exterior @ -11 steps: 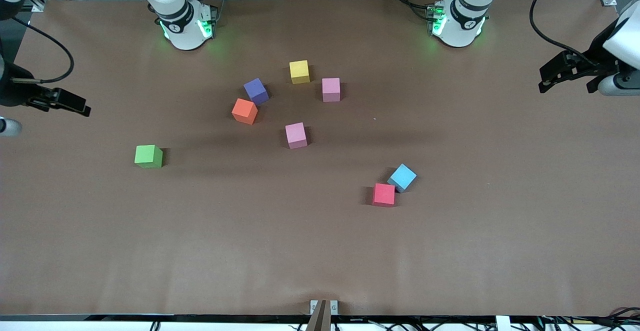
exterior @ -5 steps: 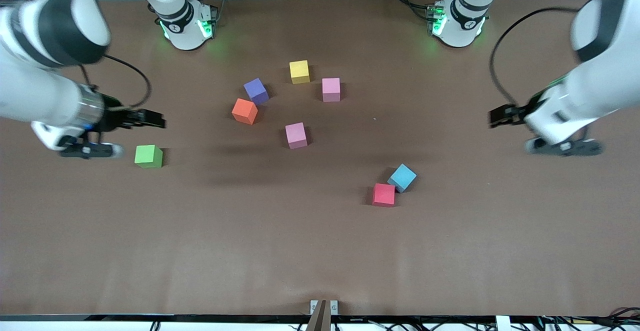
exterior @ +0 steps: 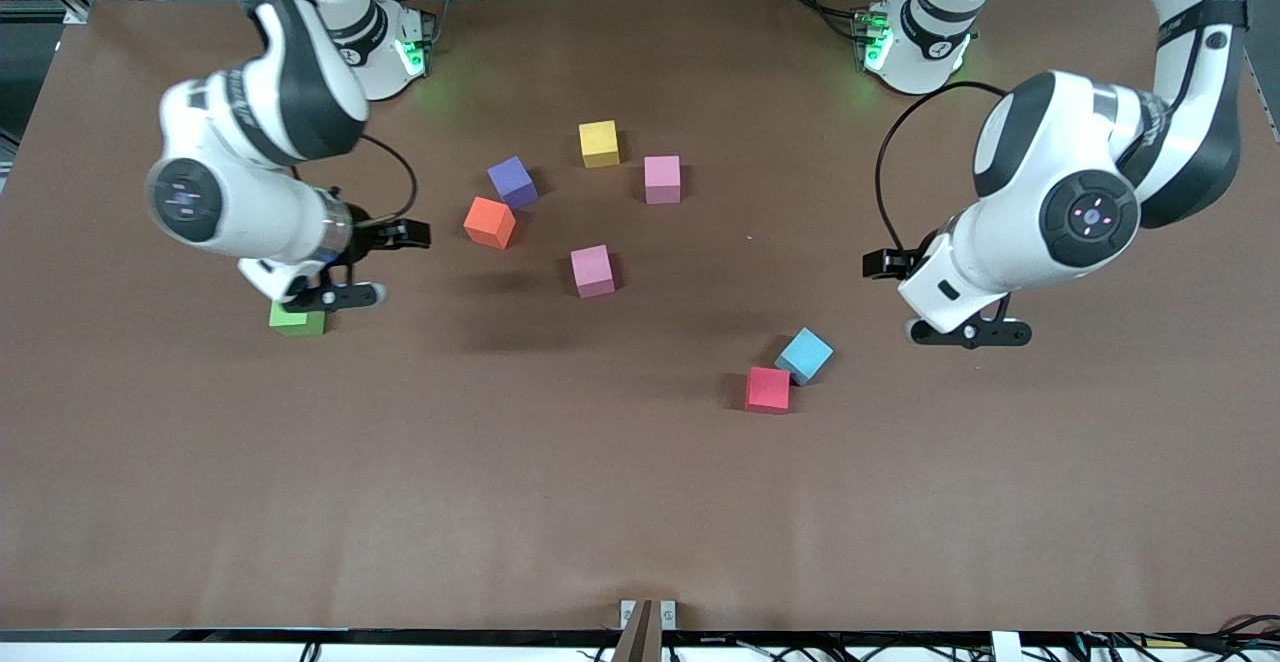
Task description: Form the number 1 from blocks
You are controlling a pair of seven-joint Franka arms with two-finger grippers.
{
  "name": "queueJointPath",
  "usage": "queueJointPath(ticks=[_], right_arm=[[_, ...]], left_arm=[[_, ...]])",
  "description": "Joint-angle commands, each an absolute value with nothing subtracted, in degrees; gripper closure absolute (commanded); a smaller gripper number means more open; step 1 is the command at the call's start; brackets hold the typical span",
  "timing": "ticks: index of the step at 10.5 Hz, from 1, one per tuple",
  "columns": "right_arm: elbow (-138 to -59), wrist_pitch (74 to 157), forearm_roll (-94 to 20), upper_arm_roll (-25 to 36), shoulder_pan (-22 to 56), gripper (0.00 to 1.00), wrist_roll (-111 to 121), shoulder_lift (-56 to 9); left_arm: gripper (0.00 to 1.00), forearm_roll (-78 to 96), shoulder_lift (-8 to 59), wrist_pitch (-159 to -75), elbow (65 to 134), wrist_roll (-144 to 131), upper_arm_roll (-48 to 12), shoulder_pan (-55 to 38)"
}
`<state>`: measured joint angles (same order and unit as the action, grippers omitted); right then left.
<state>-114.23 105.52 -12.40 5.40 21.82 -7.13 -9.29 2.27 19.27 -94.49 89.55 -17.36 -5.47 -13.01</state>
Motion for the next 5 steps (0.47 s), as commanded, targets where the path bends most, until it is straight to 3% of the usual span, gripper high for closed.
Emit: queueJointPath(ticks=[1,5], right_arm=[[-122.2,108.2,-17.0,5.7,24.7,0.00,-8.8,-7.6],[-124.9,112.5,-18.5,5.7,39.9,0.00,-13.7,-10.9]], left_arm=[[0.00,4.0,21.0,-96.4,89.0,-19.2,-5.3,-12.7],[0.00,5.0,24.3,-101.7,88.9,-25.7,-5.4,-14.5]])
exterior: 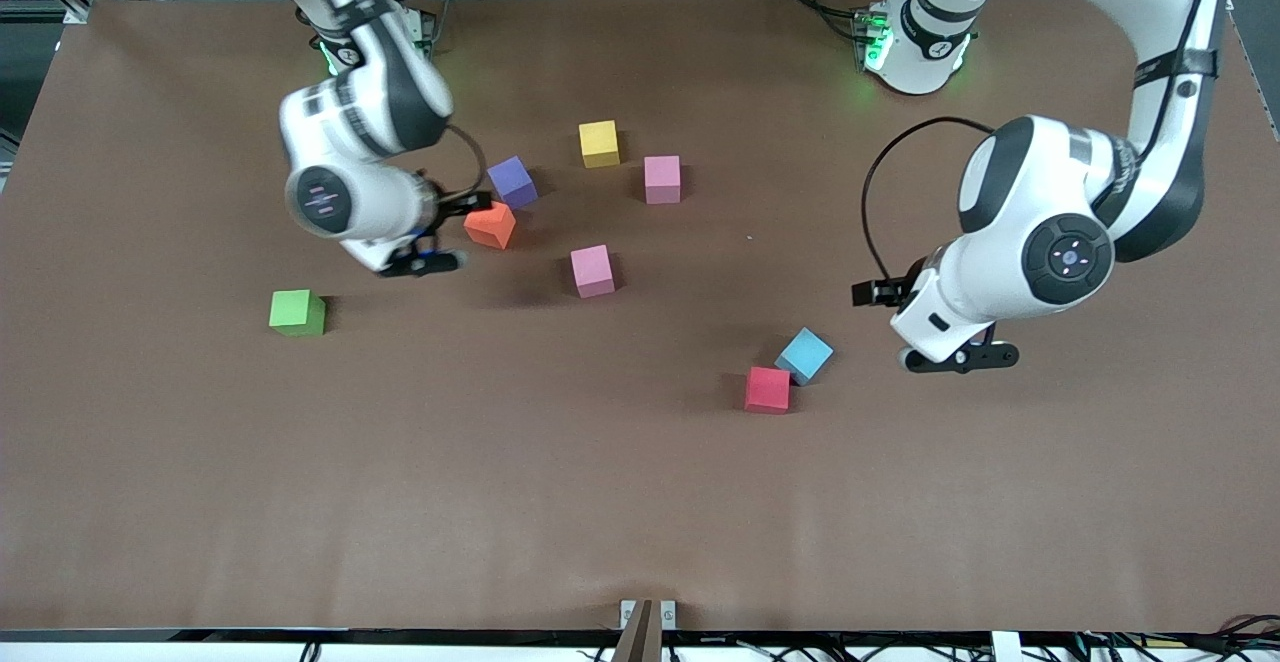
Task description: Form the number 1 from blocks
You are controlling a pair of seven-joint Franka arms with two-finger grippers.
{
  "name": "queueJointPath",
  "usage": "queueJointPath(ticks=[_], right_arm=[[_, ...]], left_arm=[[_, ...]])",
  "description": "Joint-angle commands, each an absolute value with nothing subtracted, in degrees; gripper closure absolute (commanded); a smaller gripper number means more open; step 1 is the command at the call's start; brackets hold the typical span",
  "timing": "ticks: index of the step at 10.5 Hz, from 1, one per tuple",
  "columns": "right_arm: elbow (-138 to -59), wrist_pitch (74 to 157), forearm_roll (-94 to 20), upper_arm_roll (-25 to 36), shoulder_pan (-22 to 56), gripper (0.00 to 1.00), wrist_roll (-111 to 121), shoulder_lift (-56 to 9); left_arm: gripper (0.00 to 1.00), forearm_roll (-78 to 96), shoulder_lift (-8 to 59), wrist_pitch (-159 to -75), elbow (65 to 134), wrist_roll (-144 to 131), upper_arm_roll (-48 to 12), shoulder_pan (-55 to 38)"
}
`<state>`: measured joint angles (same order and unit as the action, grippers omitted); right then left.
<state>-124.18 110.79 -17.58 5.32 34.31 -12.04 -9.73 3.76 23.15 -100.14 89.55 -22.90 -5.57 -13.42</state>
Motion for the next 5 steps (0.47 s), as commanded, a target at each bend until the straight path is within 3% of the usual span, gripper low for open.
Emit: queueJointPath(ticks=[1,3,5], right_arm=[[-124.9,112.8,-19.4,5.6,42.6,0.00,-13.9,-11.7],[-125.0,113.7,-23.7,5.6,47.0,0.00,-14.2,-13.6],[-125.7,119.7,-26.2,5.6,51.7,0.00,-19.0,-15.6]], left_arm=[[0.00,4.9,24.8,-102.0,88.9,-26.0,-5.4,-14.5],[0.00,4.6,25.0,-102.0,88.9,-26.0,-5.4,-14.5],[0.00,4.5,25.2,-102.0,88.9,-26.0,-5.4,-14.5]])
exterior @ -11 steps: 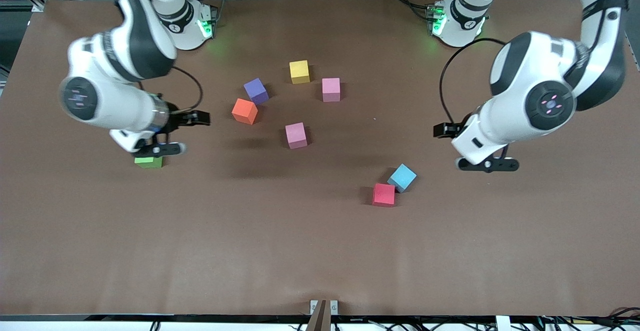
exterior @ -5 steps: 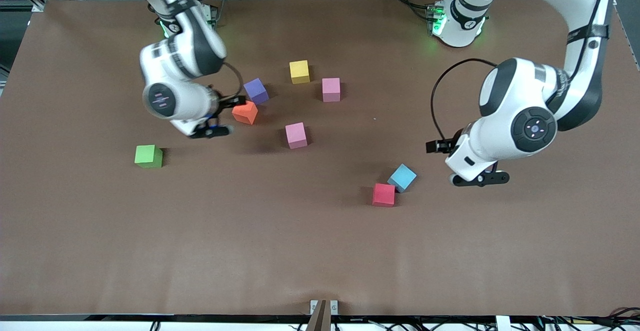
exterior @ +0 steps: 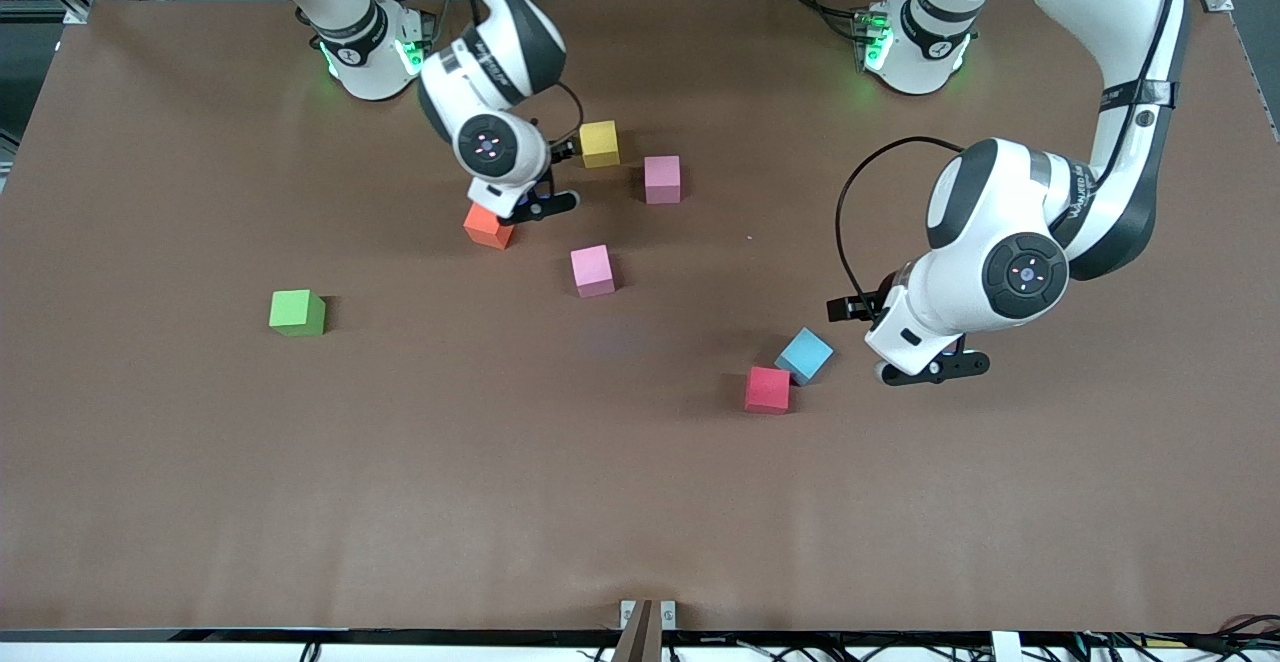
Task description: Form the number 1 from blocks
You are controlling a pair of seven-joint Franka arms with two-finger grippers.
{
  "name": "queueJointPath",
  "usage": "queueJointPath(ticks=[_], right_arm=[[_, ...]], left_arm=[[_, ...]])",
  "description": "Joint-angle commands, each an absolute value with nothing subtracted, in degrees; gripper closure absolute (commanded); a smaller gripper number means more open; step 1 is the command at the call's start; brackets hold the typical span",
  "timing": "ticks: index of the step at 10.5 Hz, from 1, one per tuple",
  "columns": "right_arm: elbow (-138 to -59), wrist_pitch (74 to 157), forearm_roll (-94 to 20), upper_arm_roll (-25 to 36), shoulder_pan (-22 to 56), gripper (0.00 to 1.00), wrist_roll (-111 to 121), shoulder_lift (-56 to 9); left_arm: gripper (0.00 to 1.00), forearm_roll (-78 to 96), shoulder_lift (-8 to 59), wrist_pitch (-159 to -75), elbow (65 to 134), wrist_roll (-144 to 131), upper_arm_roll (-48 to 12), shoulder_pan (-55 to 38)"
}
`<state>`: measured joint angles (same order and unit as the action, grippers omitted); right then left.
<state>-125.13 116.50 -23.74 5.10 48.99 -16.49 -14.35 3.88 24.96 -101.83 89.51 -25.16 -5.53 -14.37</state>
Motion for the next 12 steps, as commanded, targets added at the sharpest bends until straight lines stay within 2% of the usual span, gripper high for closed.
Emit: queueJointPath(ticks=[1,12], right_arm=[[-125.9,121.2,-29.4,5.6,53.2,0.00,-19.1,-16.4],[-126.2,126.4,-32.1,1.1,56.2,0.00,-22.4,-20.1]], left_arm=[[0.00,4.4,25.6,-102.4,88.9,-26.0,-5.4,-14.5],[0.00,4.3,26.4,-102.7,88.9,-26.1,-5.3,-14.9]])
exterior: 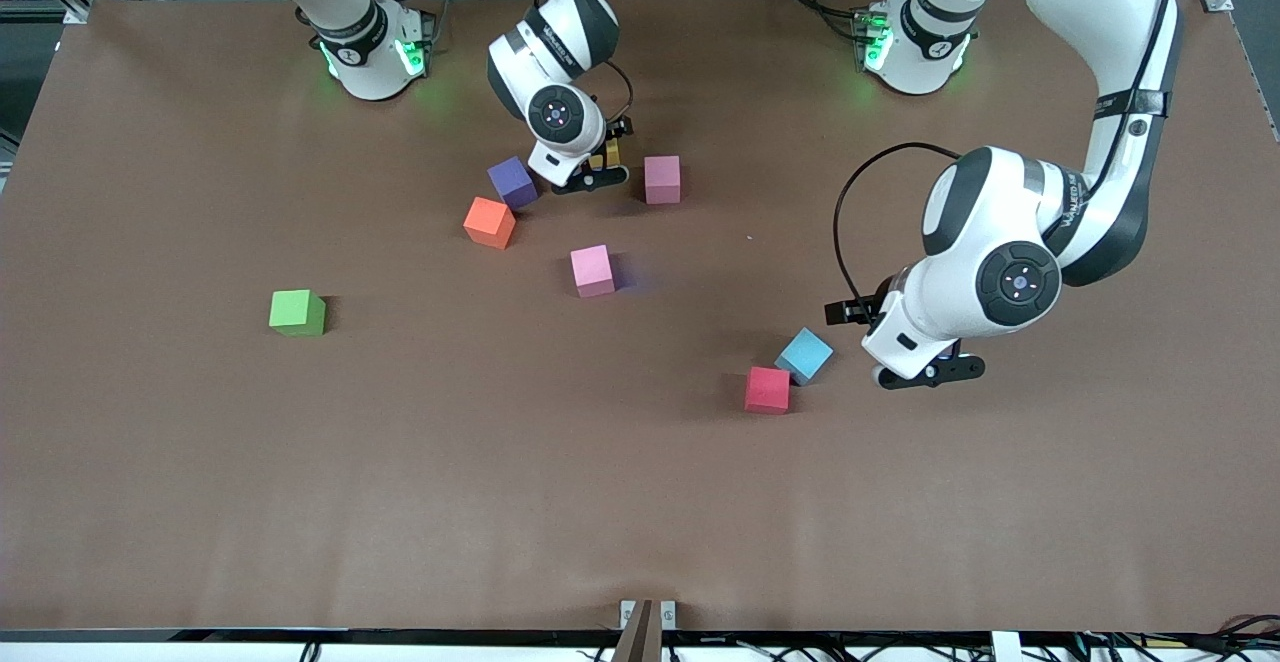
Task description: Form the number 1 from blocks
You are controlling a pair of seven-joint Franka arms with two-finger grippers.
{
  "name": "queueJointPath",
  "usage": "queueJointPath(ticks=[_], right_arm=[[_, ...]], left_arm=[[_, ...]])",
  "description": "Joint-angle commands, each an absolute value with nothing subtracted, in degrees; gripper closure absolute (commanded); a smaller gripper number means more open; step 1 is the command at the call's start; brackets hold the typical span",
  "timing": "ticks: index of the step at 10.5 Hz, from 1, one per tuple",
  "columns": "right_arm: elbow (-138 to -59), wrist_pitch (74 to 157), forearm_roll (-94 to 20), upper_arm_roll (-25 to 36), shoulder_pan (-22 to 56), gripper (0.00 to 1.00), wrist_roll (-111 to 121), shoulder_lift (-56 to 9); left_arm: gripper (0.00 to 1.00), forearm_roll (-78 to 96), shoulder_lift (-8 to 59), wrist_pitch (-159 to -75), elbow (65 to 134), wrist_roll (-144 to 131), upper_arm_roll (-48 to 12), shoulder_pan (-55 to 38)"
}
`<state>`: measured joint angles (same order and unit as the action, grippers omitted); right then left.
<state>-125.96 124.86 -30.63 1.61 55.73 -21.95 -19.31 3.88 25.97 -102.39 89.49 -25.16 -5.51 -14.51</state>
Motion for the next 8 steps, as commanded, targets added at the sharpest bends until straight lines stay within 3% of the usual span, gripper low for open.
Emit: queueJointPath(ticks=[1,3,5,6,8], right_arm=[[-126.2,126.5,-32.0,1.1,56.3,0.00,-22.5,-20.3],[-126.1,127.5,-32.0,1.0,56.8,0.00,-22.5,-20.8],[-125.9,127.7,-32.0,1.1,56.8,0.53,-23.0,-21.1],[-125.4,127.7,-32.0,1.1,56.4,0.63,-25.4,-21.2],[-124.6,127.8,-31.9,1.3,56.2,0.65,-26.7,-21.3]], left_arm=[[0.00,4.3,26.5,-102.8,88.9,-26.1,-5.3,-14.9],[0.00,4.3,26.5,-102.8,88.9,-26.6,-5.3,-14.9],[0.00,4.2,26.8,-102.8,88.9,-26.7,-5.3,-15.3],[0.00,4.2,26.8,-103.0,88.9,-26.9,-5.3,-15.5],[0.00,4.2,26.8,-103.1,88.9,-26.9,-5.3,-15.5]])
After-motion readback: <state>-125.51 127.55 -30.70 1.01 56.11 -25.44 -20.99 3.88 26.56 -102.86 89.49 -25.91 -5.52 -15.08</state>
